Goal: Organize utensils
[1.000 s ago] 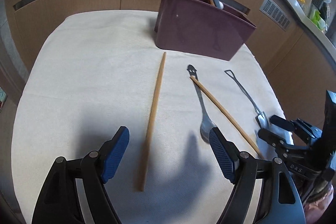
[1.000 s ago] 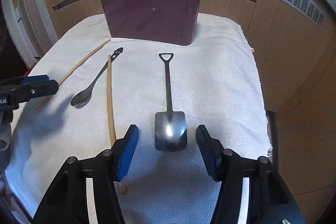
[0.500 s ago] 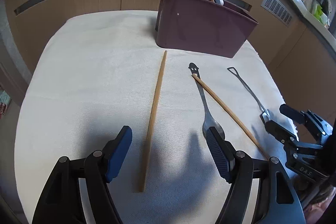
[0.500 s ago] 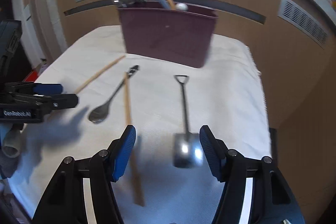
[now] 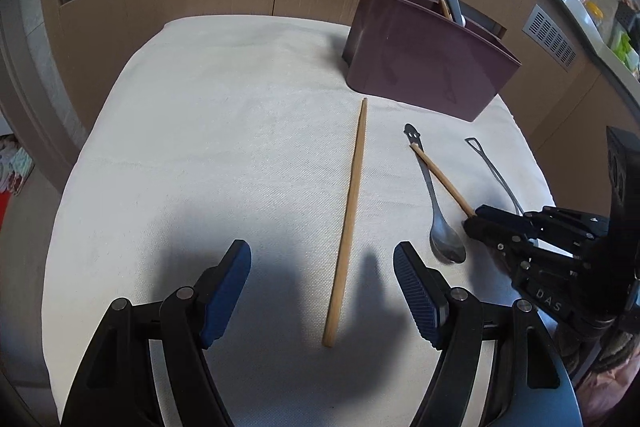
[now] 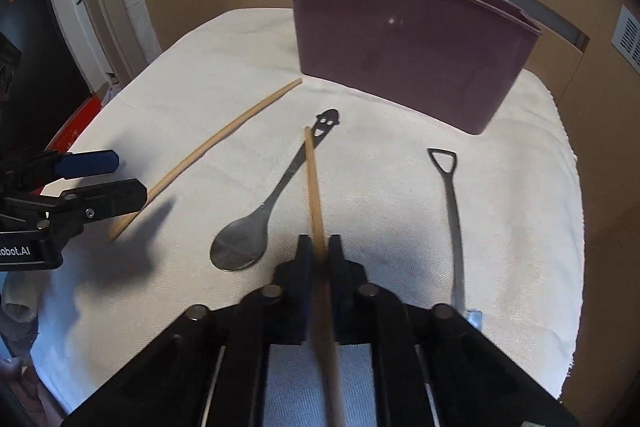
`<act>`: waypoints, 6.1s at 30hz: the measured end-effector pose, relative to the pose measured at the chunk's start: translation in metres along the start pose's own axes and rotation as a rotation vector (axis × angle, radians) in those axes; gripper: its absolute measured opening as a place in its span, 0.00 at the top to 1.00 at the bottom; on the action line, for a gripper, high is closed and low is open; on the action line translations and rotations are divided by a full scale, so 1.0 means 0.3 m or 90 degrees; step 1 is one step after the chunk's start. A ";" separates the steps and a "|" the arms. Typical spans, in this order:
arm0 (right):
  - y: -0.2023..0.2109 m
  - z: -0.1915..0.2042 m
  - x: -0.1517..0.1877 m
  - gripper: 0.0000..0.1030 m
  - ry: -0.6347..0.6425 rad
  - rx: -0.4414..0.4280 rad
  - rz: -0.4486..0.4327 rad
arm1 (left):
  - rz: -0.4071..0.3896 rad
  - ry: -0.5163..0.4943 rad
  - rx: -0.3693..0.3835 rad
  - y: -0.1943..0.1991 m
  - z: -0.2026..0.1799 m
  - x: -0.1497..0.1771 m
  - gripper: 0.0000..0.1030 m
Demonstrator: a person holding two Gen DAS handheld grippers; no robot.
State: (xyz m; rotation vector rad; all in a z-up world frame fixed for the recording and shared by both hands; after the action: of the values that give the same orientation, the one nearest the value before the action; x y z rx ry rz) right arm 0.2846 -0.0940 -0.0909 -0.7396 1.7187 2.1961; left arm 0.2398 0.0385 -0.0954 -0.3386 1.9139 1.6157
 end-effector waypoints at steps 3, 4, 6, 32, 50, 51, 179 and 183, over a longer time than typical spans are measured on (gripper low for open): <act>0.037 -0.058 0.004 0.94 -0.039 0.005 -0.015 | -0.010 -0.007 0.009 0.008 -0.023 -0.006 0.28; 0.055 -0.088 0.008 0.94 -0.056 0.009 -0.022 | -0.018 -0.015 0.015 0.015 -0.040 -0.010 0.28; 0.082 -0.142 0.019 0.94 -0.087 0.016 -0.031 | -0.032 -0.033 0.031 0.028 -0.081 -0.016 0.28; 0.170 -0.313 0.115 0.93 -0.201 -0.039 -0.097 | 0.019 -0.111 -0.014 -0.111 -0.340 -0.080 0.71; 0.111 -0.264 -0.005 0.82 -0.164 0.019 -0.055 | -0.147 -0.103 -0.028 0.246 -0.222 -0.107 0.72; 0.086 -0.266 -0.021 0.81 -0.166 0.022 -0.044 | -0.148 -0.103 -0.027 0.249 -0.223 -0.103 0.72; 0.481 -0.162 -0.056 0.95 -0.094 -0.026 -0.225 | 0.100 0.063 -0.084 -0.224 0.052 -0.247 0.72; 0.490 -0.161 -0.055 0.95 -0.097 -0.027 -0.226 | 0.028 0.017 -0.063 -0.141 -0.007 -0.207 0.72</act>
State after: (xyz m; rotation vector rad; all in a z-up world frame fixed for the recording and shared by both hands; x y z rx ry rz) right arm 0.2371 -0.1780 0.0311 -0.7946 1.3524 1.9924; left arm 0.3112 0.0155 -0.0925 -0.3630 1.8782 1.7465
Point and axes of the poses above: each gripper's, at about its wrist camera, not at the fingertips, and y roughly against the way its jaws point, z to its left, x to its underside, the point moved 4 cm from there along -y, roughly the way its jaws point, and after that the axes turned 15 degrees about -y, right-handed, at the moved point
